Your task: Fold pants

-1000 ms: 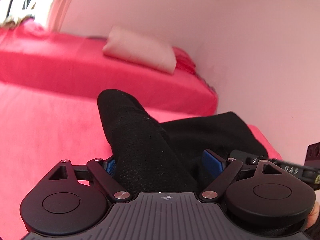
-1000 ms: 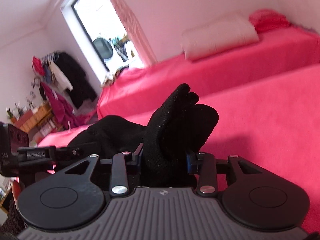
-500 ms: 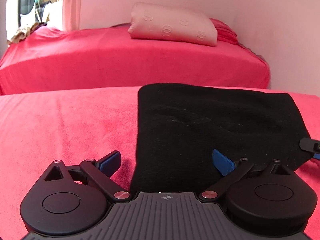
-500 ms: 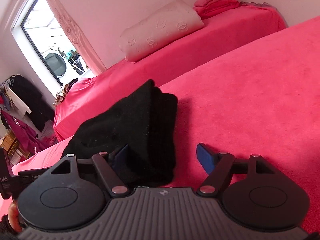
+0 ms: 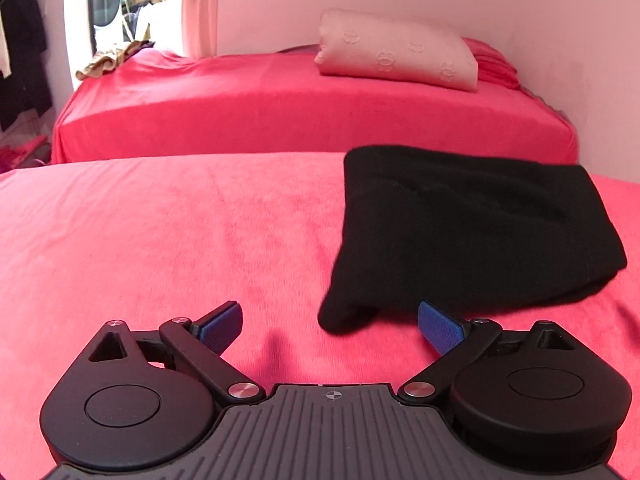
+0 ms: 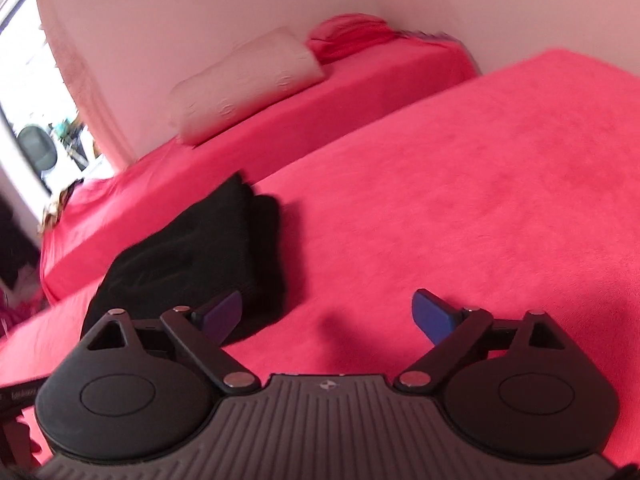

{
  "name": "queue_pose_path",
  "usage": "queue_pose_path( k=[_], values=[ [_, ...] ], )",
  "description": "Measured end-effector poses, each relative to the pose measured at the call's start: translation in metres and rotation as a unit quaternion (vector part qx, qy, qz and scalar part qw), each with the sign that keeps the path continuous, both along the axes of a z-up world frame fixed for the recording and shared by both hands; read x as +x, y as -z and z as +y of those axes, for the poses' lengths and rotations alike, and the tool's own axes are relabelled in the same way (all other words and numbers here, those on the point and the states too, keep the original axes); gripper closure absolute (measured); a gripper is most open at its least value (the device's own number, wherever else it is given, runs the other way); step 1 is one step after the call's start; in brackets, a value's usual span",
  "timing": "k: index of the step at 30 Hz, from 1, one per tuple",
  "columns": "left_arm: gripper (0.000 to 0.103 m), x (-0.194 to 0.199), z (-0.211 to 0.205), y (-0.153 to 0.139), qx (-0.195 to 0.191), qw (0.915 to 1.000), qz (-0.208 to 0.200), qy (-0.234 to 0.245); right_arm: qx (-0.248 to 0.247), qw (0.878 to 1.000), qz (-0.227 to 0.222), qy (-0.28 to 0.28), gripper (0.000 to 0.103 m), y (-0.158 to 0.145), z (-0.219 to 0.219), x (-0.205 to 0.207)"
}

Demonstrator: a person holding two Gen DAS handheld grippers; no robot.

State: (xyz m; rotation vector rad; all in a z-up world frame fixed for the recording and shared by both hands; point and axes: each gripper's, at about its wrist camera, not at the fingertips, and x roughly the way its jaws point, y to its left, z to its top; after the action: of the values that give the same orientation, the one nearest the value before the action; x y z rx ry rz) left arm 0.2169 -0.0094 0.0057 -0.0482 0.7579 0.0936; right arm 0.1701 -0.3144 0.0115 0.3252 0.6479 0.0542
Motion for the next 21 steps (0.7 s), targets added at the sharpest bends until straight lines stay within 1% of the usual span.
queue_pose_path(
  k=[2, 3, 6, 9, 10, 13, 16, 17, 21],
  values=[
    [0.0, -0.006, -0.007, -0.001, 0.011, 0.9999, 0.005, -0.004, -0.039, 0.999, -0.009, -0.022, 0.004, -0.003, 0.03, -0.008],
    [0.0, -0.014, -0.006, -0.001, 0.01, 0.9999, 0.006, -0.002, -0.058, 0.998, -0.012, -0.034, 0.004, -0.005, 0.047, -0.009],
    [0.0, -0.018, -0.008, 0.0, 0.009, 0.9999, 0.008, 0.0, -0.091, 0.995, -0.021, -0.048, 0.002, -0.004, 0.075, -0.01],
    [0.0, -0.021, -0.009, 0.007, 0.024, 0.9997, 0.007, -0.003, -0.094, 0.994, -0.037, -0.038, 0.002, 0.011, 0.082, -0.016],
    [0.0, -0.022, -0.01, 0.011, 0.026, 0.9996, 0.007, 0.002, -0.091, 0.995, -0.033, -0.036, 0.002, 0.017, 0.082, -0.016],
    [0.0, -0.019, -0.009, 0.021, 0.019, 0.9996, 0.02, 0.009, -0.069, 0.996, -0.002, -0.055, 0.002, 0.032, 0.074, -0.008],
    [0.0, -0.019, -0.011, 0.023, 0.011, 0.9995, 0.021, 0.02, -0.061, 0.997, -0.007, -0.054, 0.002, 0.032, 0.074, -0.011],
    [0.0, -0.02, -0.011, 0.022, 0.01, 0.9996, 0.016, 0.021, -0.062, 0.997, -0.007, -0.056, 0.002, 0.032, 0.075, -0.011],
    [0.0, -0.023, -0.016, 0.022, 0.02, 0.9994, 0.006, 0.029, -0.08, 0.995, -0.004, -0.063, 0.002, 0.034, 0.083, -0.011]
  ],
)
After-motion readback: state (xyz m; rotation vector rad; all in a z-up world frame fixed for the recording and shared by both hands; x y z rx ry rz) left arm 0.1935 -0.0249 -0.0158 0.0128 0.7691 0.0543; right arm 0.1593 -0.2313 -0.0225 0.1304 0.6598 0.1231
